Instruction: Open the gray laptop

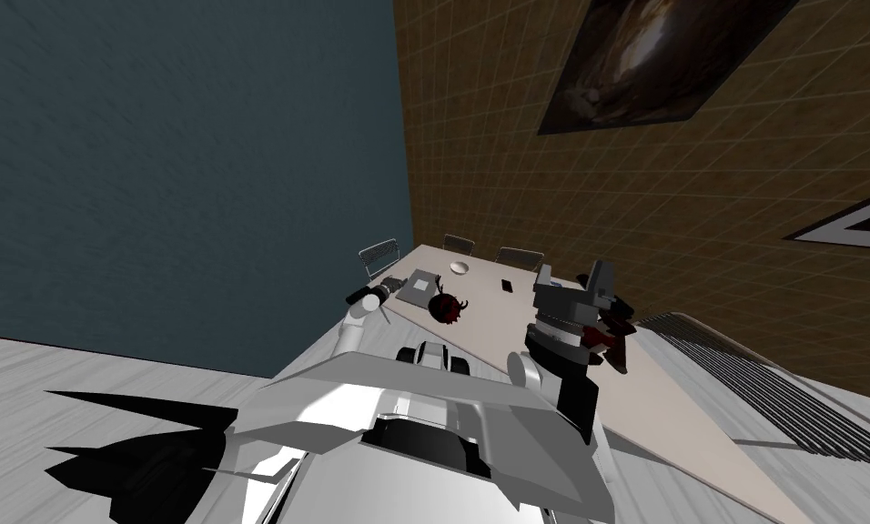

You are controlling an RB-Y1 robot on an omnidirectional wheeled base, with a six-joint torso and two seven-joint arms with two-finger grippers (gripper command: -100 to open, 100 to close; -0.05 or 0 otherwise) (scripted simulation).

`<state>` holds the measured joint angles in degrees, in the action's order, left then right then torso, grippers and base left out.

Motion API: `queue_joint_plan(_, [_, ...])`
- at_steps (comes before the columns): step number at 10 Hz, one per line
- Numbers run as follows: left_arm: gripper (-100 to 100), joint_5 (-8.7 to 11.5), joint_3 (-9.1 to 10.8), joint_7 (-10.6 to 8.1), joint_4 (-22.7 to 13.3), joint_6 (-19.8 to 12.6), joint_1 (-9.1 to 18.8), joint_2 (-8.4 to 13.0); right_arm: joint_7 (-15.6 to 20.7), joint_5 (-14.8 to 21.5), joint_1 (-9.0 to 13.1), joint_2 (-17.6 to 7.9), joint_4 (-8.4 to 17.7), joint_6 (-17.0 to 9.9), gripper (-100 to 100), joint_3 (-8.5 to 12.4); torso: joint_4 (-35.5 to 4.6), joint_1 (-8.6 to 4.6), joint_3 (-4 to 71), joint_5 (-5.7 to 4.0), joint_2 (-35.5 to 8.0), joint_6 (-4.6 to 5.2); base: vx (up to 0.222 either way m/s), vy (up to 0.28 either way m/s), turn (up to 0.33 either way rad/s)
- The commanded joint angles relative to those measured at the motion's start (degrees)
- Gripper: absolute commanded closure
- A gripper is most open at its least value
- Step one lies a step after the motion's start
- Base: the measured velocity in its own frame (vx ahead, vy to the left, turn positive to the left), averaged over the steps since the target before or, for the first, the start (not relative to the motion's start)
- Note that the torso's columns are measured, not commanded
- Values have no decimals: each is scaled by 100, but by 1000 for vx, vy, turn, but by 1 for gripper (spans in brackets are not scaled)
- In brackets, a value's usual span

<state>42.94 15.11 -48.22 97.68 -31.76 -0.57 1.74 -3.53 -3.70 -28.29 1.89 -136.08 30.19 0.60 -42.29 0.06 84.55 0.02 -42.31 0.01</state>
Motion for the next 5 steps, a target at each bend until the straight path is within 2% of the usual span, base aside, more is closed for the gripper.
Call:
queue_joint_plan(1, [0,0,-1,1,-1,3,0,-1,0,0,0,0,0,0,0,0,0,4,0,1,-1,-1,0,0,0])
queue_joint_plan(5, [0,0,-1,1,-1,3,0,-1,0,0,0,0,0,0,0,0,1,-7,2,-2,3,-1,0,0,0])
